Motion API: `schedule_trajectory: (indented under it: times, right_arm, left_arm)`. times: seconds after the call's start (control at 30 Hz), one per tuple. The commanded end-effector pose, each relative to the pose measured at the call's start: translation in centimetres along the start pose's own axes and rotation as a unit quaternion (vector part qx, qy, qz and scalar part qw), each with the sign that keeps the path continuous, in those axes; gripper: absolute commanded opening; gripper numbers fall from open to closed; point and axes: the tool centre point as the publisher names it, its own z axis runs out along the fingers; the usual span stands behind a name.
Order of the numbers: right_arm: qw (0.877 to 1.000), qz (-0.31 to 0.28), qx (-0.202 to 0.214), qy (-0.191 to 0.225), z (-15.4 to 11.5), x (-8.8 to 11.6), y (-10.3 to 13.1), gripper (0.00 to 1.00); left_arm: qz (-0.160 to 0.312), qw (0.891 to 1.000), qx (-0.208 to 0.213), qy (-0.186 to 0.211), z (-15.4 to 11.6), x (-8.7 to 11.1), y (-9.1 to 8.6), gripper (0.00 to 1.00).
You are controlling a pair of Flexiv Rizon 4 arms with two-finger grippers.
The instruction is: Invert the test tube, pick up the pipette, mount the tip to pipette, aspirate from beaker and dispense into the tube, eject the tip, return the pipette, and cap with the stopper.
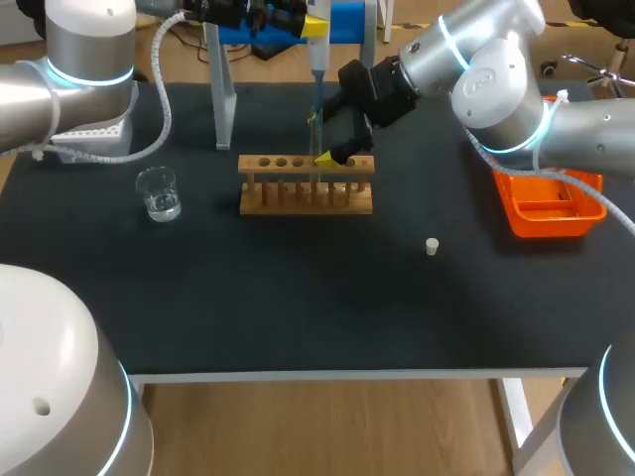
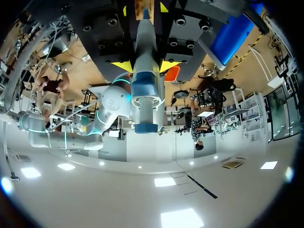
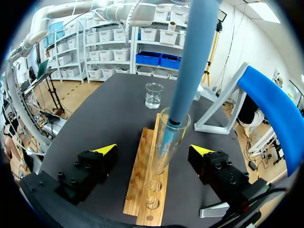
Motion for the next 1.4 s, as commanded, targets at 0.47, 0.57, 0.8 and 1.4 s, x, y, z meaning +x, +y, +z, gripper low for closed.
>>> schedule_trajectory:
  times: [0.47,0.57,0.8,1.4]
  right_arm:
    - [1.0,0.0,0.001,0.001,-0.1,0.02,0.01,1.0]
    - [1.0,0.0,0.001,0.001,-0.1,0.02,0.01,1.0]
    - [1.0,0.0,0.001,0.001,-0.1,0.02,0.01,1.0]
    - [1.0,0.0,0.001,0.001,-0.1,0.02,0.01,1.0]
  left_arm:
    - [-0.004,1.0,0.001,0.001,0.27,-0.14,0.24,0.0]
    - [-0.005,1.0,0.001,0.002,0.29,-0.13,0.29,0.0]
    - [-0.007,1.0,0.001,0.001,0.32,-0.08,0.41,0.0]
    - [-0.005,1.0,0.002,0.003,0.37,-0.08,0.46,0.0]
